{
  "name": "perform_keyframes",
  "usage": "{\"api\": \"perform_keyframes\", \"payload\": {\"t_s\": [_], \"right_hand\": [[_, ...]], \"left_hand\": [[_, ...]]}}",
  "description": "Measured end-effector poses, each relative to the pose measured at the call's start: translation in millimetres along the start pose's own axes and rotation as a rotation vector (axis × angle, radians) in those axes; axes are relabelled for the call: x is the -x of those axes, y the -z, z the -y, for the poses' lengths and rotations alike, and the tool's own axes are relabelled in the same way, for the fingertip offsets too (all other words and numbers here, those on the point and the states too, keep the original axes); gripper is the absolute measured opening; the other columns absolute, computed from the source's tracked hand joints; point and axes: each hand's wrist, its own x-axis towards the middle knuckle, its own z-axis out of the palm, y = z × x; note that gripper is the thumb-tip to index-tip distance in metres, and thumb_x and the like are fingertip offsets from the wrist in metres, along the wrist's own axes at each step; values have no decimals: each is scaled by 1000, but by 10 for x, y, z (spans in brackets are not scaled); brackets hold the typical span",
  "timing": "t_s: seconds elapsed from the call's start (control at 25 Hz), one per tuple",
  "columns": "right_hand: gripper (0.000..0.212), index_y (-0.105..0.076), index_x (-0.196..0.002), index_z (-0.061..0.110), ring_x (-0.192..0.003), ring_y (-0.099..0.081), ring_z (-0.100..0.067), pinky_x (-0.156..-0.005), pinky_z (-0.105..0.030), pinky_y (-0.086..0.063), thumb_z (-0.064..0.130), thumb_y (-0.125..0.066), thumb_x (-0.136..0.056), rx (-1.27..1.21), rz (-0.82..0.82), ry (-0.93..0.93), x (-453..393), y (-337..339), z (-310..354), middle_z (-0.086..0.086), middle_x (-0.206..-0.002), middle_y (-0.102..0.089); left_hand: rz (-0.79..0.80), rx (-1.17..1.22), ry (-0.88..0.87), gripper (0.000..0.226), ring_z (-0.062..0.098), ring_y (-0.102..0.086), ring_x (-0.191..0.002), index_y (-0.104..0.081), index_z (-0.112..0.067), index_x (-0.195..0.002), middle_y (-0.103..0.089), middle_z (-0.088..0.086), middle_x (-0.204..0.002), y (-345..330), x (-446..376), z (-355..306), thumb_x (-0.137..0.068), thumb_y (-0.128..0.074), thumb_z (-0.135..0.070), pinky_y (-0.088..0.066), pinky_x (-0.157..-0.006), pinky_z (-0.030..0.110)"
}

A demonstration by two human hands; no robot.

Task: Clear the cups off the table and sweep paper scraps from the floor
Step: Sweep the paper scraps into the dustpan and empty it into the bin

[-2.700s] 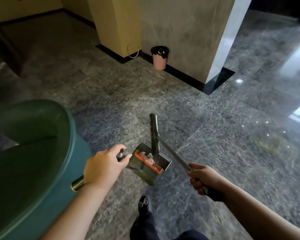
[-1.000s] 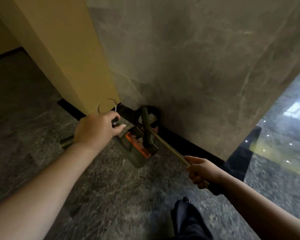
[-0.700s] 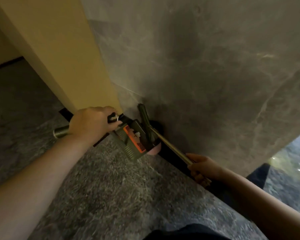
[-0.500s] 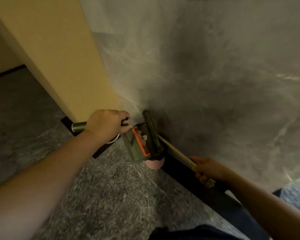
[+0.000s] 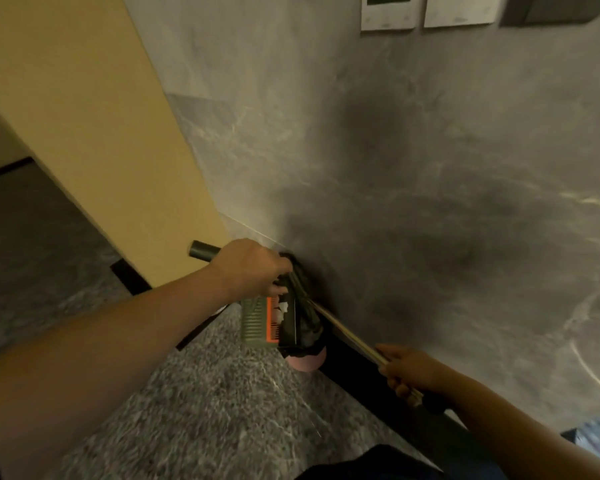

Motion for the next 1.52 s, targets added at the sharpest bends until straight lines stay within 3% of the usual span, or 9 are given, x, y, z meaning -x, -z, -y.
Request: {"api": "perform_keyframes", "payload": {"t_s": [0.28, 0.48, 0.72, 0.84, 0.96, 1.12, 1.2, 1.32, 1.52], "right_hand": [[56, -29, -149, 14, -51, -46, -11, -49, -21, -40, 1, -44, -97, 166, 53, -26, -276, 376, -321, -8, -68, -50], [57, -25, -150, 17, -50, -48, -12, -45, -23, -42, 6, -45, -98, 155, 80, -35, -487, 515, -435, -8, -69, -53], [61, -16, -153, 20, -47, -50, -10, -47, -25, -44, 10, -43, -100, 150, 130, -108, -671, 829, -607, -9, -71, -56], [52, -24, -149, 16, -51, -49, -13, -52, -28, -45, 7, -38, -100, 203, 148, -130, -725, 916, -614, -10, -74, -55], [36, -41, -135, 9, -53, -48, -15, -54, -29, -44, 8, -39, -99, 251, 142, -73, -722, 953, -615, -9, -72, -53], [11, -57, -97, 14, -42, -53, -8, -40, -20, -42, 12, -47, -95, 247, 131, 16, -594, 978, -540, -5, -69, -54], [13, -56, -83, 19, -32, -48, -1, -33, -15, -36, 11, -51, -92, 208, 124, 45, -529, 972, -535, -3, -65, -53], [9, -57, -90, 15, -37, -49, -6, -32, -14, -35, 9, -51, -92, 176, 111, 61, -470, 1018, -516, -3, -64, -52], [9, -57, -100, 15, -49, -47, -12, -34, -15, -37, 11, -52, -93, 150, 131, 68, -413, 1110, -514, -3, -65, -51]], "left_hand": [[105, -21, 46, 41, 19, -63, -69, -58, -25, -107, -67, -5, -86, -3, -363, -150, -89, -47, -60, -31, -53, 28], [126, -54, 15, 50, 23, -66, -75, -51, -23, -127, -67, -2, -94, 2, -489, -312, -93, -41, -59, -33, -53, 29], [199, -109, -30, 42, 22, -65, -74, -56, -25, -121, -65, -3, -92, 129, -794, -553, -93, -46, -54, -30, -52, 29], [135, -99, 17, 40, 24, -66, -74, -58, -23, -115, -66, -2, -91, 241, -886, -562, -92, -48, -54, -35, -53, 29], [278, -104, -31, 43, 26, -66, -82, -50, -23, -126, -64, 1, -103, 187, -921, -804, -96, -40, -52, -40, -59, 33], [222, -105, -19, 40, 24, -66, -78, -52, -24, -119, -66, -1, -97, 276, -1079, -646, -95, -41, -54, -48, -61, 32], [224, -141, -64, 41, 24, -66, -78, -52, -23, -120, -65, -1, -96, 271, -1131, -701, -96, -39, -55, -45, -59, 31], [266, -166, -100, 43, 22, -66, -83, -51, -25, -123, -65, -3, -102, 242, -1059, -654, -97, -35, -55, -40, -59, 31], [166, -107, -51, 41, 26, -66, -74, -60, -21, -112, -67, 0, -92, 355, -1255, -745, -93, -47, -55, -35, -55, 30]]}}
